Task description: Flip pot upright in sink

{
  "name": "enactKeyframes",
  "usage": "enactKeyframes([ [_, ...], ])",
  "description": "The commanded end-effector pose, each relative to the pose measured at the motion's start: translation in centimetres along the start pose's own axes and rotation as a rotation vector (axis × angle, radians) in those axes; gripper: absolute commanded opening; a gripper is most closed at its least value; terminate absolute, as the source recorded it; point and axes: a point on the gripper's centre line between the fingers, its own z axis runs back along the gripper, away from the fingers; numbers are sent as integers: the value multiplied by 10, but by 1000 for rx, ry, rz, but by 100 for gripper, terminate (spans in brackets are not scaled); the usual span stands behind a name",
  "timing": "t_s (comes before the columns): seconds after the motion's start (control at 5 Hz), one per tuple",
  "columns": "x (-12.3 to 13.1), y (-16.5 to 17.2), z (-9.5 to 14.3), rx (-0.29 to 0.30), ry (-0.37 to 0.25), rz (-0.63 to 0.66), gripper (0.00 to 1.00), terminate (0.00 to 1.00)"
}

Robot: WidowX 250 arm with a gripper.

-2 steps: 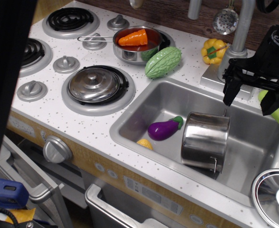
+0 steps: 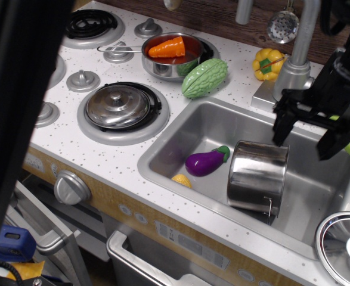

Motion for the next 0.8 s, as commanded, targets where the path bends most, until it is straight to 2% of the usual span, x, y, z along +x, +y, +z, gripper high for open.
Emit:
enactKeyframes([
  [0.0, 8, -2, 17, 92, -58, -14, 100, 0],
  [0.4, 7, -7, 2, 181, -81, -18, 100, 0],
  [0.6, 7, -6, -1, 194, -76, -22, 100, 0],
])
